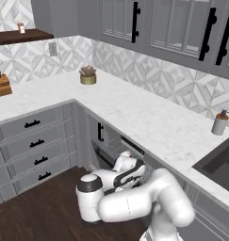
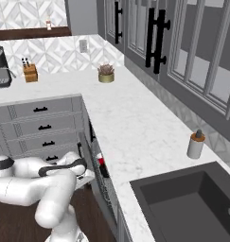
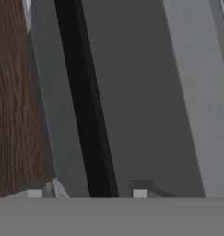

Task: Pick up the cup and bowl from the counter, place them in the dishwasher, and close the dishwasher door.

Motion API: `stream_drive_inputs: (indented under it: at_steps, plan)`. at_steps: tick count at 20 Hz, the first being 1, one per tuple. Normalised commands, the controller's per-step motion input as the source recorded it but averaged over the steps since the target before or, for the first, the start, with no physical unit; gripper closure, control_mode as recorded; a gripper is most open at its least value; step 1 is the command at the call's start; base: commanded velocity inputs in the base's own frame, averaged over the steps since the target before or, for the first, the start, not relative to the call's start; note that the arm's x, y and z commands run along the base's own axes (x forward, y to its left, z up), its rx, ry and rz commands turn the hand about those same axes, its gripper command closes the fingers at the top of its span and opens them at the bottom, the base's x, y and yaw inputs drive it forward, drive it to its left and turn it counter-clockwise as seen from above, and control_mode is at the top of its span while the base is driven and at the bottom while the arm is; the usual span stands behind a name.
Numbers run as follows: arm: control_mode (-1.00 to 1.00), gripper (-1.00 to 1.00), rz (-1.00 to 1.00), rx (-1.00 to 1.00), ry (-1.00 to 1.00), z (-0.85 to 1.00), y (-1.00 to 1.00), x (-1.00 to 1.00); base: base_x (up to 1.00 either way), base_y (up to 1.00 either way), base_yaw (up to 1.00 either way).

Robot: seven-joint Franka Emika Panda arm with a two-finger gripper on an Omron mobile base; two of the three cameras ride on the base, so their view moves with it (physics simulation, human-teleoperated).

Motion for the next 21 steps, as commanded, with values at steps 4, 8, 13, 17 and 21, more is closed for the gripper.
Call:
stream_drive_inputs:
  at_steps: [4,8,13,17,21]
  plan:
    - [-1.00,-1.00,-0.22,-0.44,-0.13,-1.00,-0.94,0.98,0.00,0.00,0.00]
    - [-1.00,-1.00,-0.18,-0.54,-0.24,-1.00,-0.59,1.00,0.00,0.00,0.00]
    - [-1.00,-1.00,-0.12,-0.58,-0.38,-1.00,-0.48,1.00,0.00,0.00,0.00]
    - [-1.00,-1.00,-0.05,-0.55,-0.60,-1.00,-0.57,0.80,0.00,0.00,0.00]
    - [-1.00,-1.00,-0.05,-0.55,-0.74,-1.00,-0.22,0.81,0.00,0.00,0.00]
